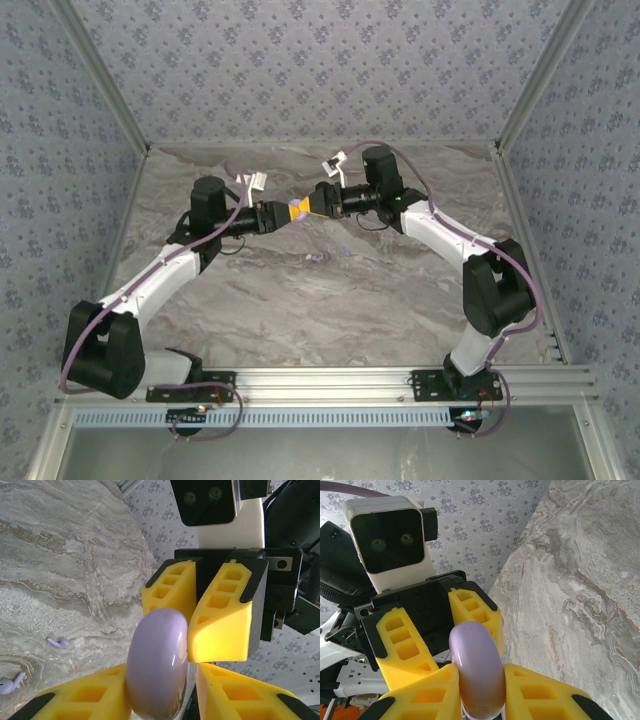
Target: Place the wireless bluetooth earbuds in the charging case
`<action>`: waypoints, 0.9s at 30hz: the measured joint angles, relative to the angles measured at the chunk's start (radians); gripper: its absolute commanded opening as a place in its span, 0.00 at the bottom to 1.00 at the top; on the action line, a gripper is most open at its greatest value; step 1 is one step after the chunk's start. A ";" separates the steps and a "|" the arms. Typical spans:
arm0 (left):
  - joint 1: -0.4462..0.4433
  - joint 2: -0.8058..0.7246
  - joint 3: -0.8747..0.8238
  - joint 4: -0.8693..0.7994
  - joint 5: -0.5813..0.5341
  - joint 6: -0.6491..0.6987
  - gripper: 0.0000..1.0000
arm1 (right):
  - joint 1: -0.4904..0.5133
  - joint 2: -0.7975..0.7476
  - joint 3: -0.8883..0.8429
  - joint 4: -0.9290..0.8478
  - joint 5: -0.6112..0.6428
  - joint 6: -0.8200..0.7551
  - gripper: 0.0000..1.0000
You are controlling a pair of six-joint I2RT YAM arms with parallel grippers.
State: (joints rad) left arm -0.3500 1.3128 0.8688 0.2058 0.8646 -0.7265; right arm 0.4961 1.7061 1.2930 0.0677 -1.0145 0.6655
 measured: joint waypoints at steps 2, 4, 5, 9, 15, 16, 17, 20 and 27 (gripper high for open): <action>0.000 0.000 0.000 -0.001 0.000 0.001 0.35 | 0.000 0.000 0.000 0.000 0.000 0.000 0.25; 0.000 0.000 0.000 -0.003 0.000 0.003 0.33 | 0.002 0.000 0.000 0.000 0.000 0.000 0.25; 0.000 0.000 0.000 -0.004 -0.001 0.003 0.32 | 0.002 0.000 0.000 0.000 0.000 0.000 0.25; 0.000 0.000 0.000 -0.009 -0.004 0.003 0.25 | 0.002 0.000 0.000 0.000 0.000 0.000 0.25; 0.001 0.000 0.000 -0.012 -0.005 0.002 0.21 | 0.002 -0.003 0.002 -0.012 0.000 -0.009 0.32; 0.000 0.000 0.000 -0.015 -0.005 0.003 0.21 | 0.003 -0.005 0.002 -0.019 0.004 -0.013 0.35; 0.000 0.000 0.000 -0.018 -0.007 0.010 0.21 | 0.004 -0.008 0.003 -0.036 0.010 -0.026 0.39; -0.006 0.002 0.006 -0.039 -0.022 0.039 0.21 | 0.009 -0.026 0.014 -0.110 0.053 -0.072 0.48; -0.022 0.004 0.019 -0.037 -0.060 0.167 0.25 | 0.013 -0.114 0.084 -0.362 0.227 -0.231 0.53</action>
State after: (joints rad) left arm -0.3721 1.3170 0.8875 0.1692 0.8051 -0.5598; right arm 0.5091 1.5921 1.3773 -0.2939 -0.7872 0.4347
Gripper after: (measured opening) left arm 0.237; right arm 0.526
